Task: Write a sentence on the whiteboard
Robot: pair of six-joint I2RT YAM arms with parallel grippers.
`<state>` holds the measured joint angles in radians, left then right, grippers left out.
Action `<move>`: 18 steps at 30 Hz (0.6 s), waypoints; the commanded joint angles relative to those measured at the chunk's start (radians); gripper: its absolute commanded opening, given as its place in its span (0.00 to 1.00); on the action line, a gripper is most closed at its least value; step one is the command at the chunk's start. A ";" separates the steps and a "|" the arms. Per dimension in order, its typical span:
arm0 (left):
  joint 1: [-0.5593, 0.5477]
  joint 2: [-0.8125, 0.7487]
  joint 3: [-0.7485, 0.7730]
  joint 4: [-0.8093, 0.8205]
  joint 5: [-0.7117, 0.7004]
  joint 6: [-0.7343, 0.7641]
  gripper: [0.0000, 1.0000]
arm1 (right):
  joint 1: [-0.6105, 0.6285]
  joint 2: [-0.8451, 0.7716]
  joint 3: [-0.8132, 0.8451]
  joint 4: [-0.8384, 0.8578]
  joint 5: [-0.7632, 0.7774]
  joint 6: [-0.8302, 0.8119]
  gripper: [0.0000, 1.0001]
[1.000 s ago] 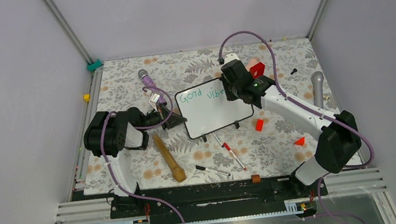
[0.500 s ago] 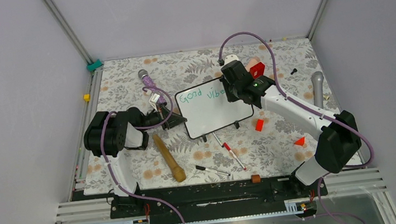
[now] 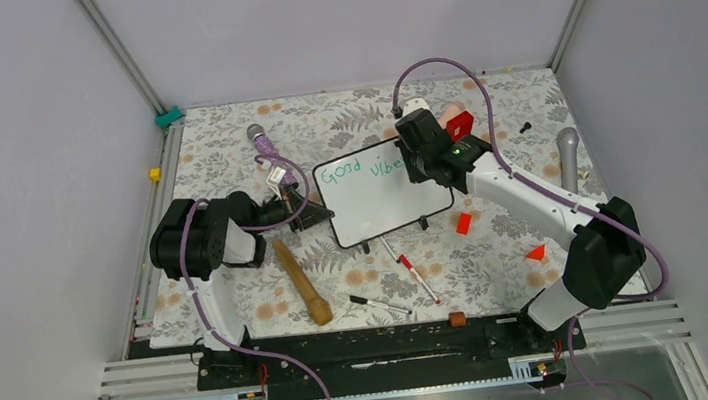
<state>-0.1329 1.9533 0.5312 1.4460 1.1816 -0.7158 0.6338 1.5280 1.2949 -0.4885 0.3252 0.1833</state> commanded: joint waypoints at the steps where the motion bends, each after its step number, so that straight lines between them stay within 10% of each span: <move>1: -0.008 0.016 0.015 0.031 0.020 0.053 0.00 | -0.007 0.011 0.023 -0.010 0.029 -0.006 0.00; 18: -0.008 0.016 0.013 0.031 0.021 0.056 0.00 | -0.007 -0.005 0.009 -0.022 -0.052 -0.017 0.00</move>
<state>-0.1329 1.9533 0.5312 1.4460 1.1816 -0.7158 0.6338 1.5322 1.2949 -0.4942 0.3008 0.1791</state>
